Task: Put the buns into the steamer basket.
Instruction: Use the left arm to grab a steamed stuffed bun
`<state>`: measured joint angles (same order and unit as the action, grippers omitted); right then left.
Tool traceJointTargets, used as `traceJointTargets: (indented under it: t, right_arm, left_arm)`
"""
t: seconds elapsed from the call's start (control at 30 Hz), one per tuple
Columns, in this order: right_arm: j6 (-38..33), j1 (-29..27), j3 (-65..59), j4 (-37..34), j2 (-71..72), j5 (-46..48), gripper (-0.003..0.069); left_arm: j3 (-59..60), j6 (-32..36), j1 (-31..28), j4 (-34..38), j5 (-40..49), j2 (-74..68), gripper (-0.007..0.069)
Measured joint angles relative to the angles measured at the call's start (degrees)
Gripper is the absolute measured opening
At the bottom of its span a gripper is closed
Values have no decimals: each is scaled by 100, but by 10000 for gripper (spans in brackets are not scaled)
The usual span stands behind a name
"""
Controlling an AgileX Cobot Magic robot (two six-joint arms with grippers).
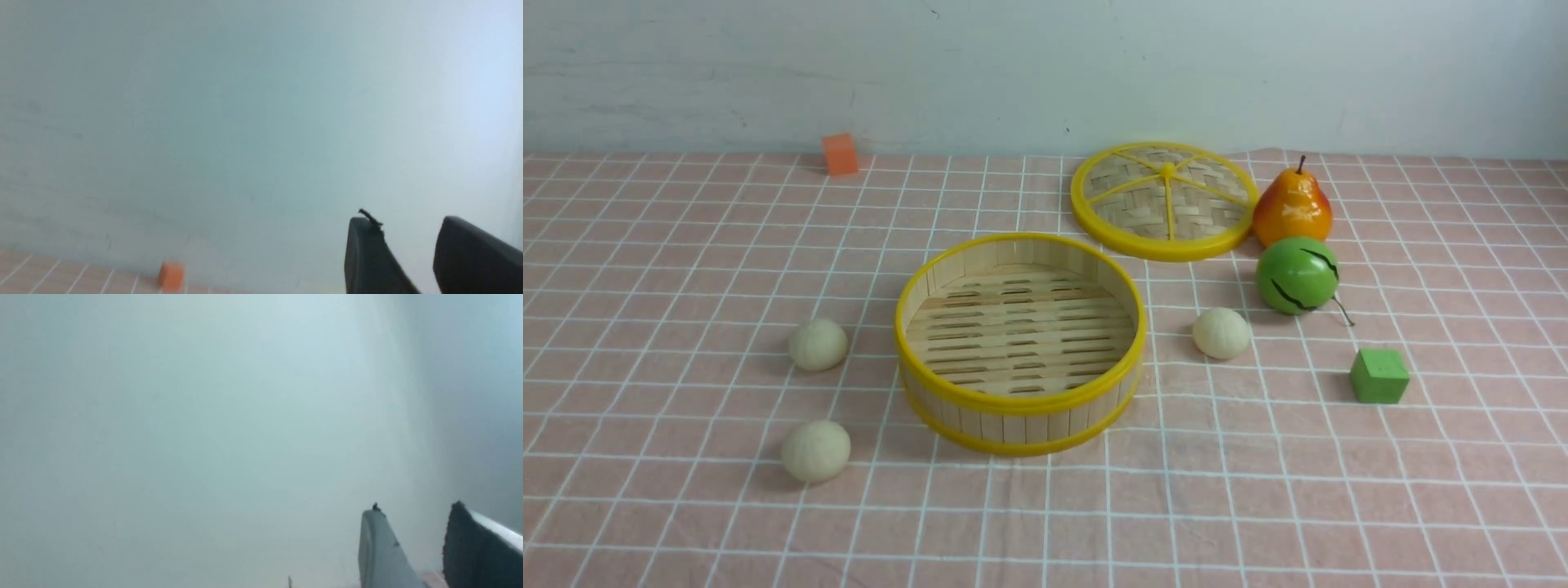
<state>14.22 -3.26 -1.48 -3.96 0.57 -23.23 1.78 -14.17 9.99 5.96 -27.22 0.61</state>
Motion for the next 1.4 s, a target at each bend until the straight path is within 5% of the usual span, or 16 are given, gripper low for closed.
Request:
traceJointTargets:
  t: [0.13,0.37,0.57,0.77,0.87,1.1,1.2,1.4]
  right_arm:
    - [491,0,80,-2,0,-308,224]
    - [381,0,1735,134,-995,1229,-9]
    - [96,0,2918,737,-2678,3012,-13]
    - [-100,289,3508,1190,-4643,4701,-10]
    - [-590,847,3858,1011,-5577,5500,-10]
    - [-1629,1901,4383,517,-6704,6065,-10]
    - [-1723,1967,4417,449,-6823,6124,-10]
    - [-1741,1979,4422,395,-6852,6154,-10]
  left_arm:
    - [-283,-741,0,286,-428,-6,224]
    - [-2634,-378,0,134,1668,-1444,1]
    - [-3994,242,0,18,2722,-3483,-14]
    - [-5089,378,0,146,4857,-5536,-14]
    - [-5544,516,0,424,5748,-6588,-14]
    - [-6614,770,0,290,6071,-8418,-14]
    - [-7265,775,0,-18,6210,-9138,22]
    - [-8449,565,-20,-364,6584,-10460,267]
